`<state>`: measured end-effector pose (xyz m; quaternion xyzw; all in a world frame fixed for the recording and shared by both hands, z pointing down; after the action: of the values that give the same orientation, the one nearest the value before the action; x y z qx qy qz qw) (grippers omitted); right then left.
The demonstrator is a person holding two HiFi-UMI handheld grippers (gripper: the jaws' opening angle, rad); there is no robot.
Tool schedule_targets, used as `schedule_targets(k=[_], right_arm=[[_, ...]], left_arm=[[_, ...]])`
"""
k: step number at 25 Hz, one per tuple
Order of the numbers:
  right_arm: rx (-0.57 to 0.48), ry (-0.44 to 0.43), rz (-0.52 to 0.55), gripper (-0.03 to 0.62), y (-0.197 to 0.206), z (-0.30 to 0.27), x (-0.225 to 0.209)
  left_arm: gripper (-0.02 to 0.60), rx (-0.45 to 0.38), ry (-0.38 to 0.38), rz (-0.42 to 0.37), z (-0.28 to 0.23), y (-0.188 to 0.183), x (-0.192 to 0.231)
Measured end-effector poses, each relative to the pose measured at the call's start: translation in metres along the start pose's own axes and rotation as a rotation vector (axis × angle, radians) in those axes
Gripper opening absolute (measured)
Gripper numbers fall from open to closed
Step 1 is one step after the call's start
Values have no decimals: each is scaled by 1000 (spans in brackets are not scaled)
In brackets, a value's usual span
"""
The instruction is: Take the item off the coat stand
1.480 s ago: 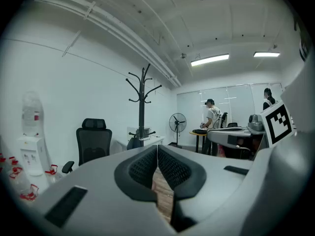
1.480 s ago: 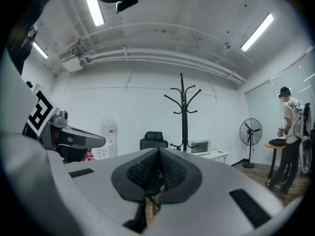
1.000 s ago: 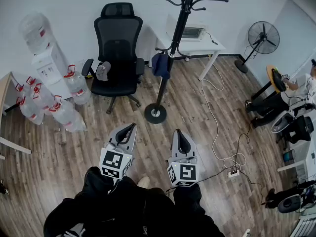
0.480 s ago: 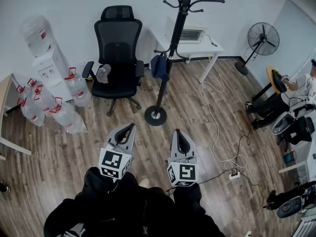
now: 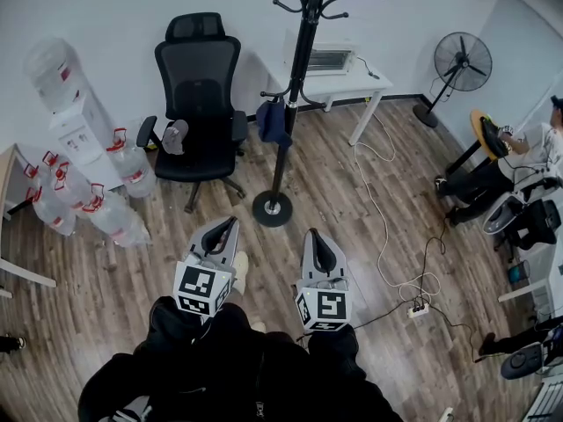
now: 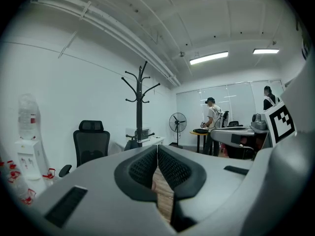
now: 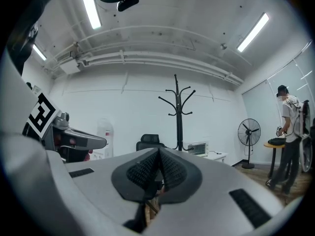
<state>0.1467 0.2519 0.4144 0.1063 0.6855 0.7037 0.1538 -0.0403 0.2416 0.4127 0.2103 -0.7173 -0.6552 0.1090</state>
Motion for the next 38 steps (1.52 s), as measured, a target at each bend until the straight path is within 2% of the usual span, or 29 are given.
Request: schedule_targets(k=[11,23,38], right_arm=[[26,34,-2,15,10,-92,-53],[62,63,12,17,-1,-244,-104],[137,58,-20,15,27,-388,-123]], left_arm=[[25,16,46,3,-109,1,32],[25,37,65,31,-252,-13,116],[25,92,77,54,-374,6,199]])
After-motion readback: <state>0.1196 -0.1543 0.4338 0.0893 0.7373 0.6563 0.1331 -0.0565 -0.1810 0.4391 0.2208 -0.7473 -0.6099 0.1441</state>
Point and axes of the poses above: the fingertips, and each gripper's own axes: z backward along the fingers, x to its left, y out of its underside, the point moved 4 cm from there along z, backward along the fingers, and after that the axes turned 5 degrees about -z, right-handed, at the moved point
